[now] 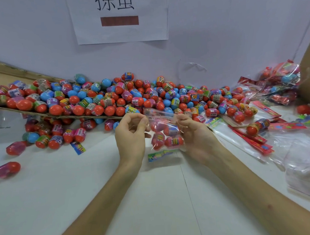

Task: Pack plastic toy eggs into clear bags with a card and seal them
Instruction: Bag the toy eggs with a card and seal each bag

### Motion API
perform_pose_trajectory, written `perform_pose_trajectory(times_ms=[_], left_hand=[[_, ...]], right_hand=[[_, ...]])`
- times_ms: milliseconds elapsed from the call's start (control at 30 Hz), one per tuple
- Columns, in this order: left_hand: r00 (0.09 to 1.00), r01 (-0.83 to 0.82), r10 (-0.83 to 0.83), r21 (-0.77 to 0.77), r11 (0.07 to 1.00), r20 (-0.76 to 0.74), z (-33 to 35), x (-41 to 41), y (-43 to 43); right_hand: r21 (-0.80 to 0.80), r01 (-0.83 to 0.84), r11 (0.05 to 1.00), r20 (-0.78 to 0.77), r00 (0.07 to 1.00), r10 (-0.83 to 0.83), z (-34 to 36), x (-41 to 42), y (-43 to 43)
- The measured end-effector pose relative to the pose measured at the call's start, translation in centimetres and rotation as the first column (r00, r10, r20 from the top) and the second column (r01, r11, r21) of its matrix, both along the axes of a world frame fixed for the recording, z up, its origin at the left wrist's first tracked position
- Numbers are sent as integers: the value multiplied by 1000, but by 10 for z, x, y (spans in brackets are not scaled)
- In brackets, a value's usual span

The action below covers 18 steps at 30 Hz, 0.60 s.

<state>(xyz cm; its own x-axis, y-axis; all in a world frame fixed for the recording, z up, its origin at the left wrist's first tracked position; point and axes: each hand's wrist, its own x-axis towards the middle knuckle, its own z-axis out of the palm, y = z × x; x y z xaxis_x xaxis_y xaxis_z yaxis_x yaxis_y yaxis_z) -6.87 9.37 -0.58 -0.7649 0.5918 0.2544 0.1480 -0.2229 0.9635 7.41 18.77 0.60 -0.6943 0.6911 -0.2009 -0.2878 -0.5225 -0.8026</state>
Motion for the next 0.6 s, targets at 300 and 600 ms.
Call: perform_pose_trajectory(times_ms=[300, 600], left_hand=[[938, 325, -308, -96, 941, 156, 2, 9, -2], [880, 421, -378, -105, 901, 287, 1, 10, -2]], right_hand=[[-29, 100, 995, -94, 990, -102, -3, 8, 18], [-57, 169, 984, -59, 983, -172, 1, 8, 18]])
